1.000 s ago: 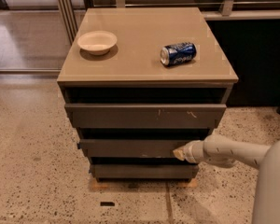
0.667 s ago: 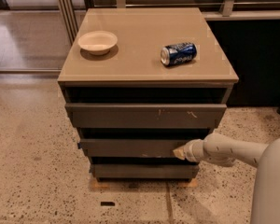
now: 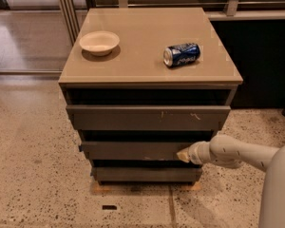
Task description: Close middle drawer
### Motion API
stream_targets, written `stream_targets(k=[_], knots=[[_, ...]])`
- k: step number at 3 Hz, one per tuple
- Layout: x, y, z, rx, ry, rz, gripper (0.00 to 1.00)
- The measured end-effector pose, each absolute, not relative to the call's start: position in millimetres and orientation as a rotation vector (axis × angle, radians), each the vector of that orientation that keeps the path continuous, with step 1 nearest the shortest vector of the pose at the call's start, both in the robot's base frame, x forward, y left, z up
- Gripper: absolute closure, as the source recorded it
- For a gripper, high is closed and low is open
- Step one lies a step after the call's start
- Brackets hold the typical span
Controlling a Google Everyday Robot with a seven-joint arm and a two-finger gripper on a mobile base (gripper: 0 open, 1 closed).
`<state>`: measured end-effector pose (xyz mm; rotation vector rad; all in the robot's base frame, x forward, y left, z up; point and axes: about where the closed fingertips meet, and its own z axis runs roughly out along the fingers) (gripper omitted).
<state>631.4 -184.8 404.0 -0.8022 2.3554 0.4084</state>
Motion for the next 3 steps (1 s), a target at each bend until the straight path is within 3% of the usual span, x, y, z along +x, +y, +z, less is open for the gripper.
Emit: stream_targets(k=[2,3], knots=[[540.9,-188.1,424.4,-0.893,2.342,0.744,1.0],[525.3,-179.4,425.9,-0.93,2.346,0.823,0.81]])
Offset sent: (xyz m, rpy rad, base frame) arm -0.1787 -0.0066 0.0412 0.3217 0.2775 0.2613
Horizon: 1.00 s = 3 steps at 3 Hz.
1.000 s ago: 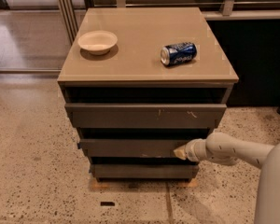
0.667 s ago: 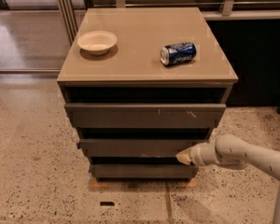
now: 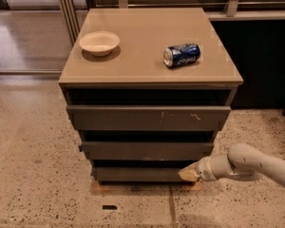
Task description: Close middle drawer
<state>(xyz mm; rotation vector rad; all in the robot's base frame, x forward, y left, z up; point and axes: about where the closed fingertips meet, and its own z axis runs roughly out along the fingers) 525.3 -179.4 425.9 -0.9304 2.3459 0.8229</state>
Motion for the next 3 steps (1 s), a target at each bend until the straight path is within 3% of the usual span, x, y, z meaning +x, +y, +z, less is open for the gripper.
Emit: stream_targets(k=[3], knots=[[525.2,-179.2,425.8,-0.931,2.346,0.823,0.12]])
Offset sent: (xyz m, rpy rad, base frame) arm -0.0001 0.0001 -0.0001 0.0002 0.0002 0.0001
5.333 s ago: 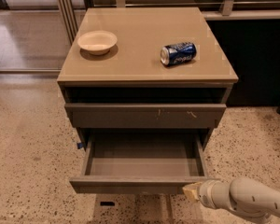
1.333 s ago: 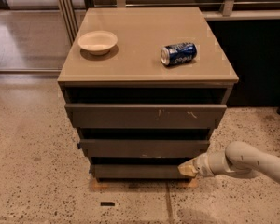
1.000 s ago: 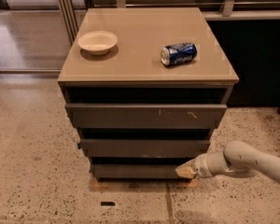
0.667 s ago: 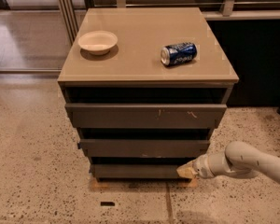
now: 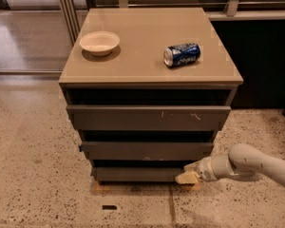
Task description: Close middle drawer
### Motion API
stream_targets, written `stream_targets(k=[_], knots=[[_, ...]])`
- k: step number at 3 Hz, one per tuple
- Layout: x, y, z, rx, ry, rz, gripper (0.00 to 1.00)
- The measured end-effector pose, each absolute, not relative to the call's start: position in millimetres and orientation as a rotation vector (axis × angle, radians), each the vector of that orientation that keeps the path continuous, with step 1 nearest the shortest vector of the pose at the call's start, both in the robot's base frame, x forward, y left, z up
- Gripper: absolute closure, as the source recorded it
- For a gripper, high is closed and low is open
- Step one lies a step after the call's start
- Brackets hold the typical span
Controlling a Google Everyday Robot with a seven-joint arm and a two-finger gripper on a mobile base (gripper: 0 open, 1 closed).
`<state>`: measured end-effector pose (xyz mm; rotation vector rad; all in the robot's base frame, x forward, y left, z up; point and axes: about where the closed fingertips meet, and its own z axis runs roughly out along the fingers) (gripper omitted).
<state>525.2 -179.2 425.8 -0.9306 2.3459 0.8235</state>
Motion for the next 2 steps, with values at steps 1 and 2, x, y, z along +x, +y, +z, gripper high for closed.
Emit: stream_targets(k=[1,2], knots=[[525.2,-179.2,425.7,-0.931,2.346,0.824,0.0],[525.2,-179.1,425.7,-0.931,2.346,0.824,0.0]])
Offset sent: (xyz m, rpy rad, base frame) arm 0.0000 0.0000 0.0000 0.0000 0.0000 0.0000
